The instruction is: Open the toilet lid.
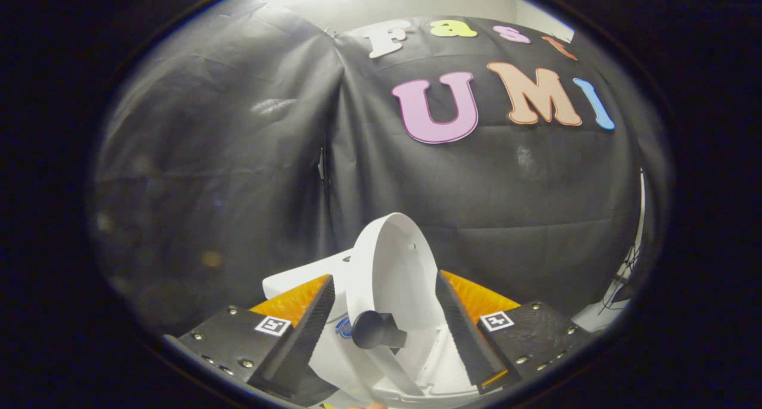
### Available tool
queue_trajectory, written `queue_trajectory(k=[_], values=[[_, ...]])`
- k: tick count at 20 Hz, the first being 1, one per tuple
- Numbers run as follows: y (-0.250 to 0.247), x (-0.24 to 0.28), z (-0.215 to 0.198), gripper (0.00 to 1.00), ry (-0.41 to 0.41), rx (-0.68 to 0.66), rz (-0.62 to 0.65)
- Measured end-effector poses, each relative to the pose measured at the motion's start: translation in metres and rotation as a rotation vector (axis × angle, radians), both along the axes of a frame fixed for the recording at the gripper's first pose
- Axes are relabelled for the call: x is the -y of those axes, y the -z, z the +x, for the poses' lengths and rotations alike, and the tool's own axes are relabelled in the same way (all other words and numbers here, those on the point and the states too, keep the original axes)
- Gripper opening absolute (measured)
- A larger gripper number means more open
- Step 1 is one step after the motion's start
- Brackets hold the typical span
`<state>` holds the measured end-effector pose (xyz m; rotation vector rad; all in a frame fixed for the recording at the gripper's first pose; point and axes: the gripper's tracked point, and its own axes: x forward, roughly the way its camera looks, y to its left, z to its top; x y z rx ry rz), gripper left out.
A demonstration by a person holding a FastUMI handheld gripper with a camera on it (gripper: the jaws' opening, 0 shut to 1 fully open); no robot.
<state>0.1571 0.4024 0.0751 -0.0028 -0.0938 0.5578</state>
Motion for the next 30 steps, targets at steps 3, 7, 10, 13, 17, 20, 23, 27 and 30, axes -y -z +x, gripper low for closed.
queue_trajectory(k=[3, 7, 10, 13, 17, 20, 23, 27, 30], values=[[-0.006, 0.002, -0.002, 1.0, -0.005, 0.014, 0.021], [-0.002, 0.004, 0.0, 1.0, -0.001, 0.0, 0.023], [-0.005, 0.006, -0.001, 1.0, -0.002, 0.002, 0.027], [-0.013, 0.007, -0.004, 1.0, -0.006, 0.018, 0.057], [-0.025, 0.018, -0.008, 1.0, 0.005, 0.047, 0.11], [-0.033, 0.036, -0.006, 1.0, 0.041, 0.066, 0.155], [-0.039, 0.06, -0.004, 0.99, 0.094, 0.078, 0.203], [-0.034, 0.091, -0.001, 0.99, 0.18, 0.073, 0.223], [-0.023, 0.109, 0.002, 0.99, 0.225, 0.045, 0.218]])
